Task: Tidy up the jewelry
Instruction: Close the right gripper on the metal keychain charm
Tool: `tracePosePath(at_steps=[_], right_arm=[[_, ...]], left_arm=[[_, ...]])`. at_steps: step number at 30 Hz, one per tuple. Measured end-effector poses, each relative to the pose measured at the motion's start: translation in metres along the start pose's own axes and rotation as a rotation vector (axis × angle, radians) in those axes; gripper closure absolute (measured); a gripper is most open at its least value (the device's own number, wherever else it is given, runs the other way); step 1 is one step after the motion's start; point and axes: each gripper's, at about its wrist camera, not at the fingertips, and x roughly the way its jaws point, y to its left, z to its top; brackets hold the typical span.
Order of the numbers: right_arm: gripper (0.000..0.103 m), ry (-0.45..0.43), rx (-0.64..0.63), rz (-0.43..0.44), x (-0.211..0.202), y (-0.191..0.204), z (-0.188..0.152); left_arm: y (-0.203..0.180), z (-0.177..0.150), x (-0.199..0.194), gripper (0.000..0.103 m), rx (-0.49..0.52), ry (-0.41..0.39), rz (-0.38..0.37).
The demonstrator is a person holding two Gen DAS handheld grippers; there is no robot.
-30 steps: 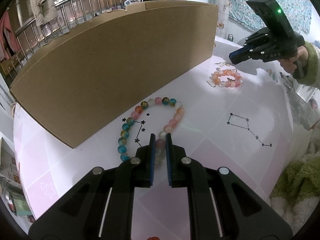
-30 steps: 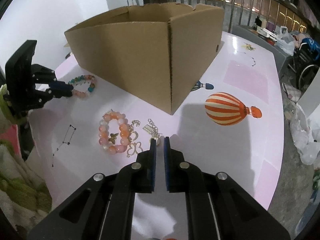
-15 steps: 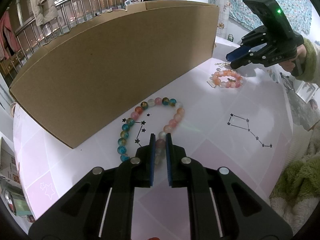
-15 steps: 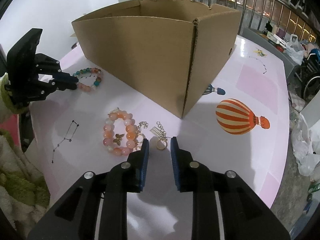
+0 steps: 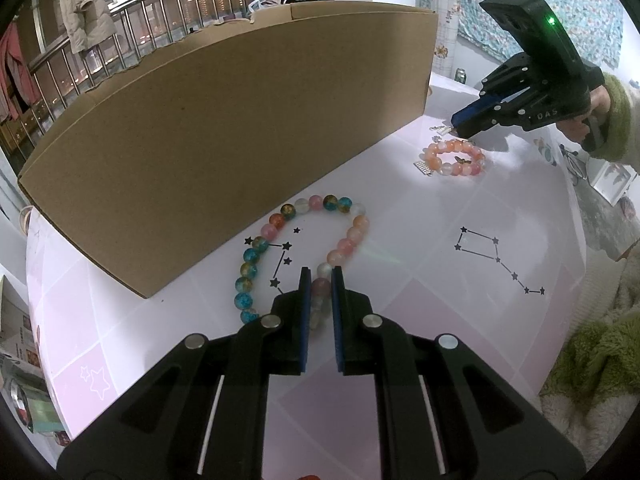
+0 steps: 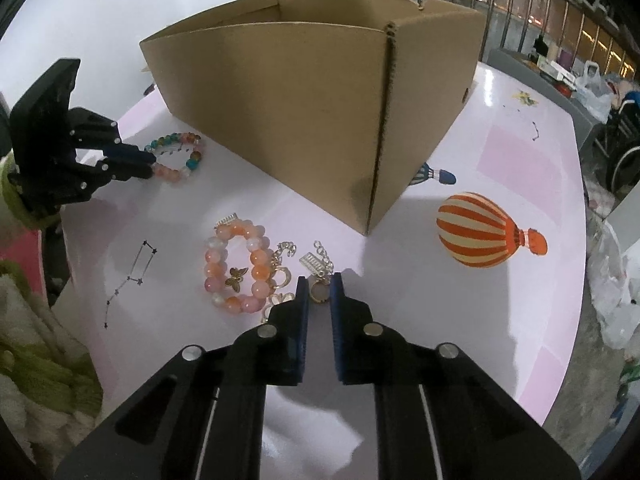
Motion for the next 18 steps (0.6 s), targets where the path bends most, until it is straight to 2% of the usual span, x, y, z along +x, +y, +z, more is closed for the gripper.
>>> tracePosePath(at_steps=[3,18], right_arm=[[0.098,-0.012,0.021,0.011,-0.004,-0.001,-0.004],[0.098,-0.049,0.036,-0.005,-0.021,0.001,-0.003]], left_arm=[[-0.001,0.0,0.0,0.094,-0.001,-0.001,0.002],[0.002,-0.002,0.0,0.094,-0.006,-0.011,-0.004]])
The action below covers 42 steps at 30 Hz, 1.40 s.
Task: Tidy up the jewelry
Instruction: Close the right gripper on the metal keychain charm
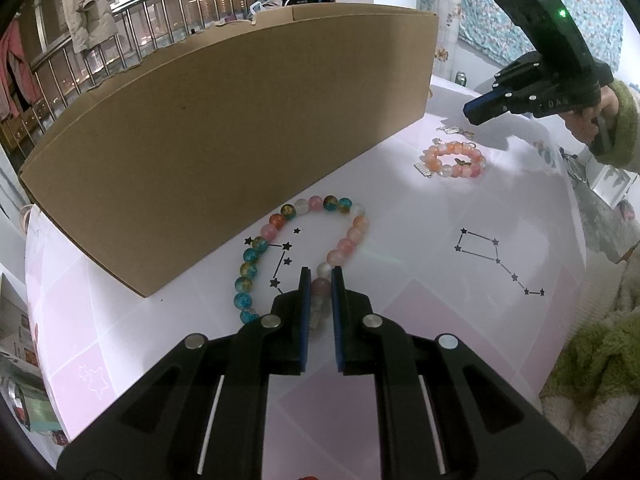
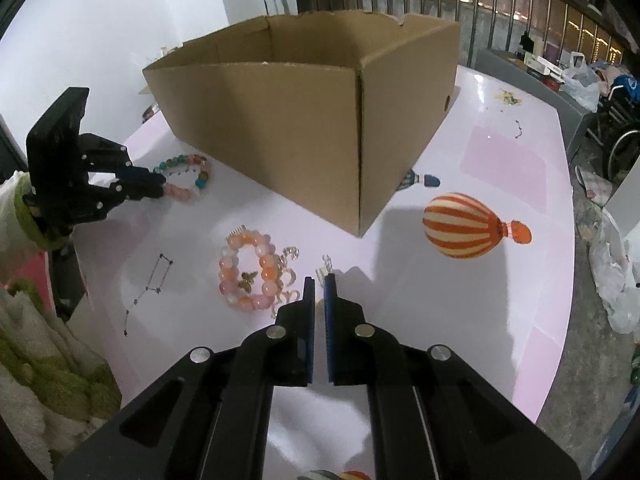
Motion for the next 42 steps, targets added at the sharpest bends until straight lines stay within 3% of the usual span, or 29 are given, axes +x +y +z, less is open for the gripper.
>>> tracePosePath(at_steps=[11,17,22,26,42], right_arm=[[0.096,0.068,-0.076,-0.019,0.023,0.002,0.008],[0.079,0.089,-0.124,-0.022,0.025,0.004,0.012],[0.079,0.096,-0.12,0.002,0.028,0.0,0.013],[0.095,0.101,-0.094,0.012,0.028,-0.005,0.013],[0.095,0.0,-0.002,0.032,-0.002,-0.016,0.018]], left_arm=[[0.002,-0.001,-0.002,0.094,0.004,-0.001,-0.009],[0.002,0.001,-0.003,0.094,0.005,0.005,-0.012],[0.001,0.002,-0.001,0.094,0.012,0.006,-0.016],[0.001,0.002,-0.001,0.094,0.012,0.004,-0.017],[-0.009,0.003,-0.005,0.094,0.045,-0.016,-0.013]])
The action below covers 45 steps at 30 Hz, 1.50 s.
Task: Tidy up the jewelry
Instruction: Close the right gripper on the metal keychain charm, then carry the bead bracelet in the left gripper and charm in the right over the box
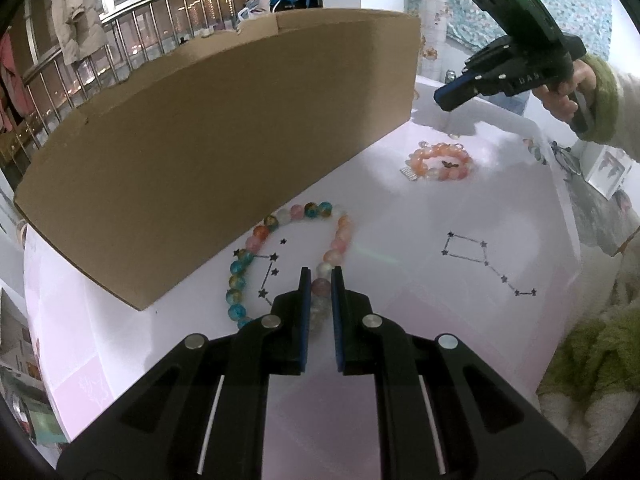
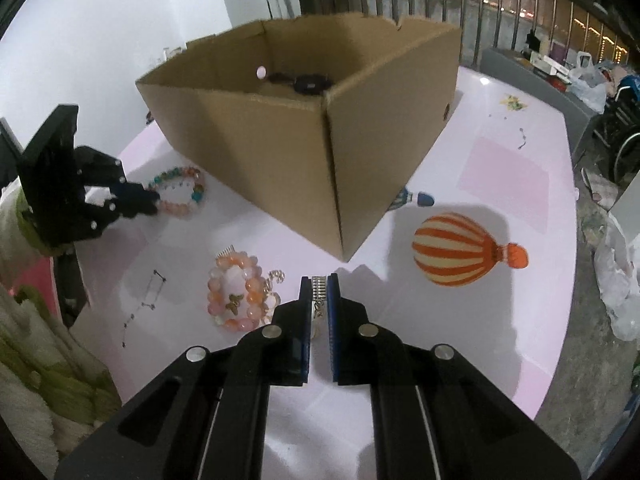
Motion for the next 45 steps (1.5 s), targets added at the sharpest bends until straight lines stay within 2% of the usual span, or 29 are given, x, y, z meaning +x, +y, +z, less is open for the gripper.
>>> tracePosePath(at_steps=[9,15,29,36,45], right_arm=[[0.095,-0.083,-0.019,-0.04,-0.028,0.01,0.011],[0.095,-0.153,-0.046,-0.07,-0.055,0.018,0.023],[0.095,-0.29,-0.148,-0.041,-0.11,0.042,0.084],[0.095,-0.28,-0.199,-0.018,-0.106,0.05,0.125],[0.095,-0.17,-0.254,-0.009,-0.061,0.051,0.165]], left_arm=[[-0.001,0.015,-0.031,0.094,-0.002,-0.094,0.029],[-0.002,0.038,-0.056,0.094,0.019,-0.15,0.062],[0.011,0.094,-0.115,0.094,0.026,-0.228,0.081],[0.036,0.133,-0.128,0.094,0.011,-0.26,0.091],[0.067,0.166,-0.086,0.094,0.015,-0.194,0.108]])
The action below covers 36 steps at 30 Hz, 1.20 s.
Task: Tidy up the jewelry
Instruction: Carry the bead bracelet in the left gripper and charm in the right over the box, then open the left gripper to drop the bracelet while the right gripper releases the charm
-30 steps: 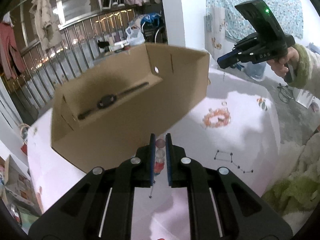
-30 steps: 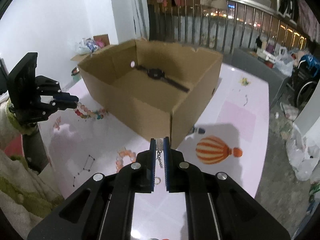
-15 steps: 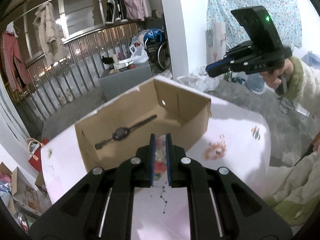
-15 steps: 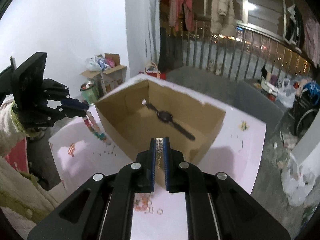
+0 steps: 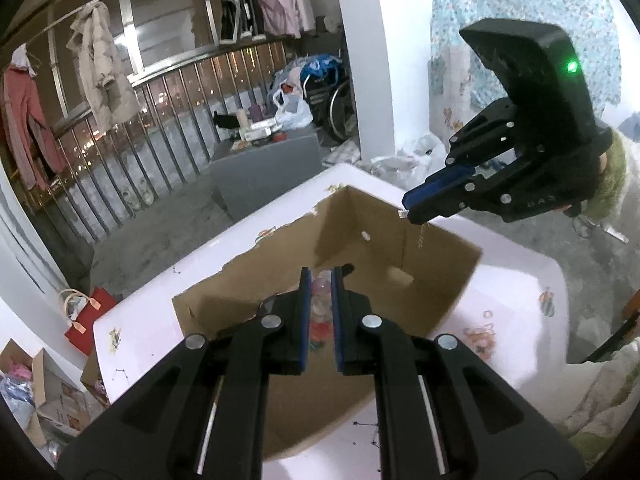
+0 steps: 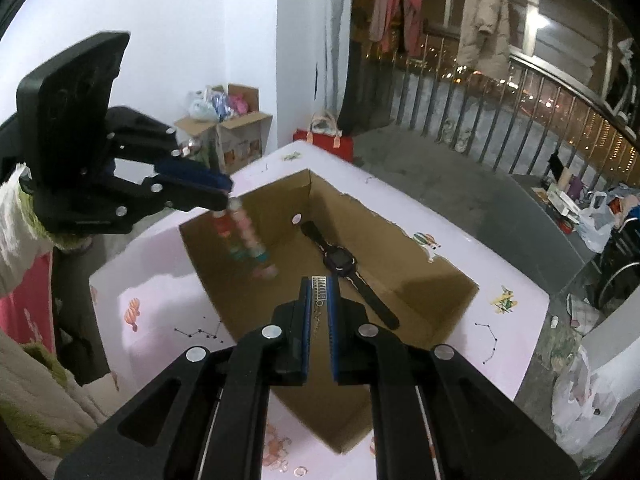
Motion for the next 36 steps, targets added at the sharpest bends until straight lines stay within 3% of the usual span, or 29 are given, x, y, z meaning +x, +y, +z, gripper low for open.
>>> tracePosePath(at_steps=[9,15,21,23,25,28,31,36], right_arm=[[0.095,0.174,0.008,0.033,0.062,-0.021,0.002],[0.095,0.262,0.007,0.042,0.086,-0.026,-0.006],[0.094,0.292,0.008,0.044,0.095,-0.027,-0.008],[0.094,0.293,0.01,0.046,0.095,-0.027,-0.009],[0.094,0.292,0.013,0.042,0.095,-0.028,-0.009],[0.092,0.292,0.016,0.035,0.095,-0.029,-0.008],[0.077,0.277,0.017,0.027,0.092,-0.03,-0.007],[0.075,0.261,0.023,0.02,0.088,-0.031,-0.006]], left_arm=[[0.027,-0.023,0.073,0.094,-0.012,0.199,0.019],[0.04,-0.04,0.097,0.094,-0.021,0.286,0.035],[0.042,-0.038,0.106,0.092,-0.01,0.318,0.046],[0.04,-0.037,0.106,0.073,-0.003,0.323,0.05],[0.04,-0.036,0.105,0.064,0.001,0.317,0.058],[0.041,-0.035,0.104,0.064,-0.006,0.313,0.063],[0.042,-0.035,0.103,0.062,-0.013,0.309,0.067],[0.04,-0.034,0.099,0.062,-0.016,0.299,0.072]])
